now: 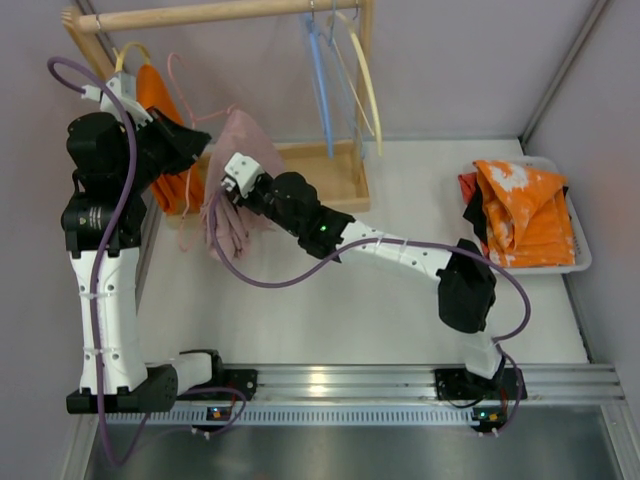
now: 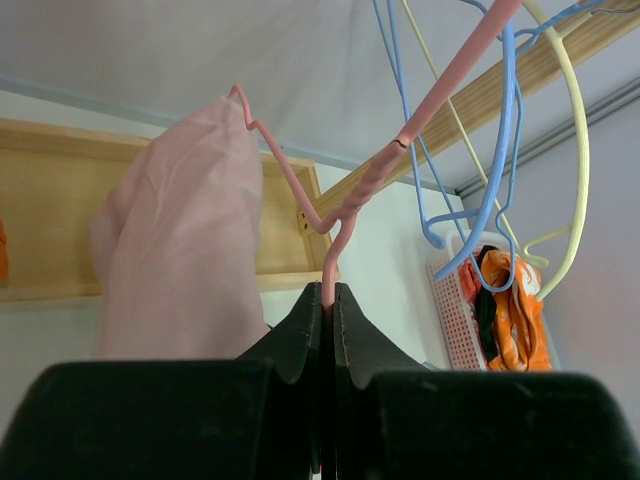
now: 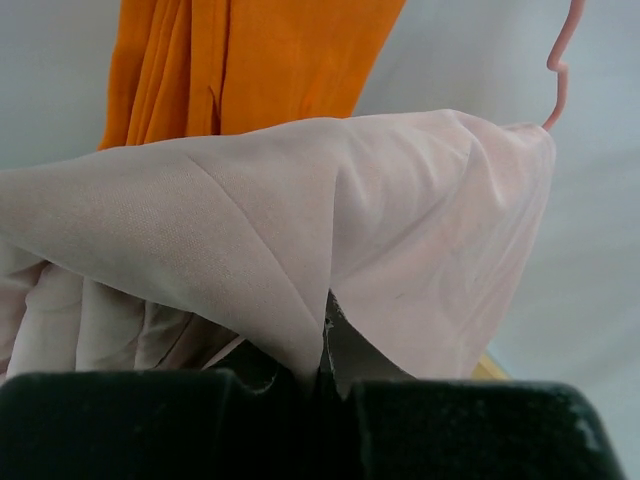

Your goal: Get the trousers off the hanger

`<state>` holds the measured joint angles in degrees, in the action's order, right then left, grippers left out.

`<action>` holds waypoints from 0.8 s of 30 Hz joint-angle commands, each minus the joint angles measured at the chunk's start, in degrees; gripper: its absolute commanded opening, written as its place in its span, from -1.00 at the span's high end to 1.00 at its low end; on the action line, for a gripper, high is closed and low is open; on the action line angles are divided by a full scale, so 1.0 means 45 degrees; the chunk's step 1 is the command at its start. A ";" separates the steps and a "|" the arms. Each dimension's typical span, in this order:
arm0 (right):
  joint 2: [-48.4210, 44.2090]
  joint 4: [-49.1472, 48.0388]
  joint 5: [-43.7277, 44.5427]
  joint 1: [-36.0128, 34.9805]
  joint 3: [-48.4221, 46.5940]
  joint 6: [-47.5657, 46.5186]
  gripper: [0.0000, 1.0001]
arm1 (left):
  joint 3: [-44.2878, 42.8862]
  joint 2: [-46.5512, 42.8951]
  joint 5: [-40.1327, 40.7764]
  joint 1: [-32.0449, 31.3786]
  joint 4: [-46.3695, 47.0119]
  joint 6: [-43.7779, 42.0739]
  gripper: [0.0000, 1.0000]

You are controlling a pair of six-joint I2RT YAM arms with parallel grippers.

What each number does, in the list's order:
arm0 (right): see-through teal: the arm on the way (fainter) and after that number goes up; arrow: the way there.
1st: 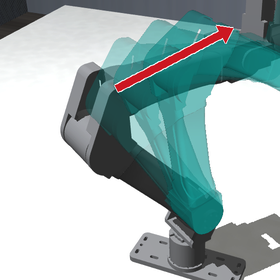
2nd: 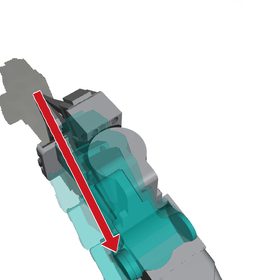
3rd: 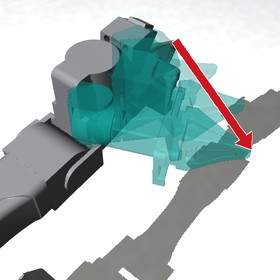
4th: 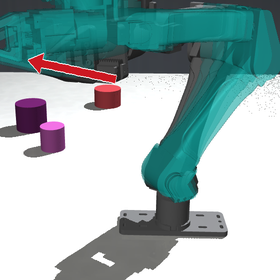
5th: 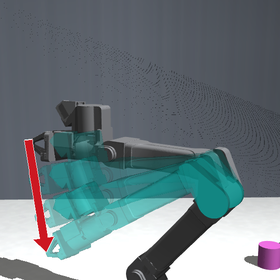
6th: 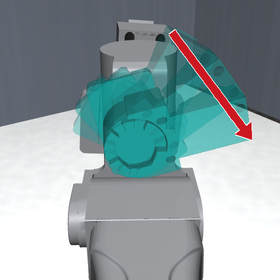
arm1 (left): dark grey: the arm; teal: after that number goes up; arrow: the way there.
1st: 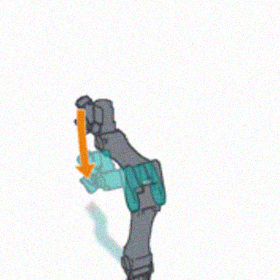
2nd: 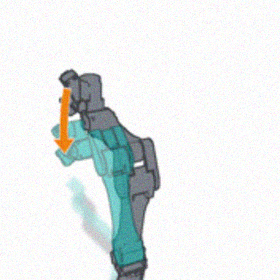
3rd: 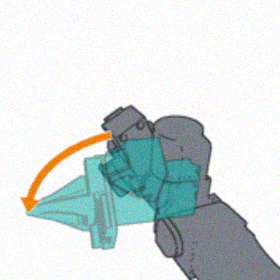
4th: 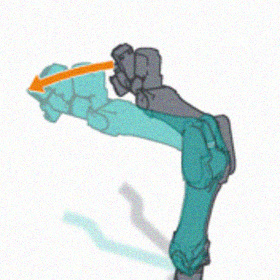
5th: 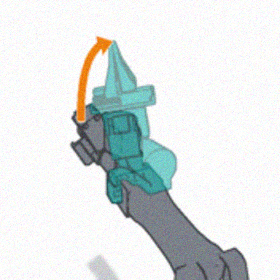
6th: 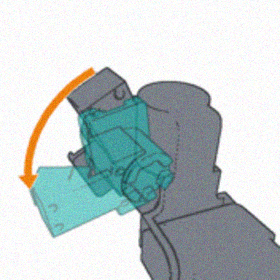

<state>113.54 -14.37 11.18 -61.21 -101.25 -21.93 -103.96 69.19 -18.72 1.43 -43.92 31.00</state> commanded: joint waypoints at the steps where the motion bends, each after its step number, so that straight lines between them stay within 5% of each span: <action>1: -0.1322 -0.0166 -0.0294 0.0360 -0.0352 0.0517 1.00 | -0.0355 -0.0238 -0.0333 0.0053 0.1342 0.0161 1.00; 24: -0.4819 0.0752 -0.1703 0.0946 -0.0937 0.1476 1.00 | 0.3102 -0.1273 0.1074 0.0034 0.1342 -0.0640 1.00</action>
<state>96.53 -5.85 4.38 -58.06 -101.27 -16.40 -91.68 65.49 -15.29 1.41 -40.45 29.82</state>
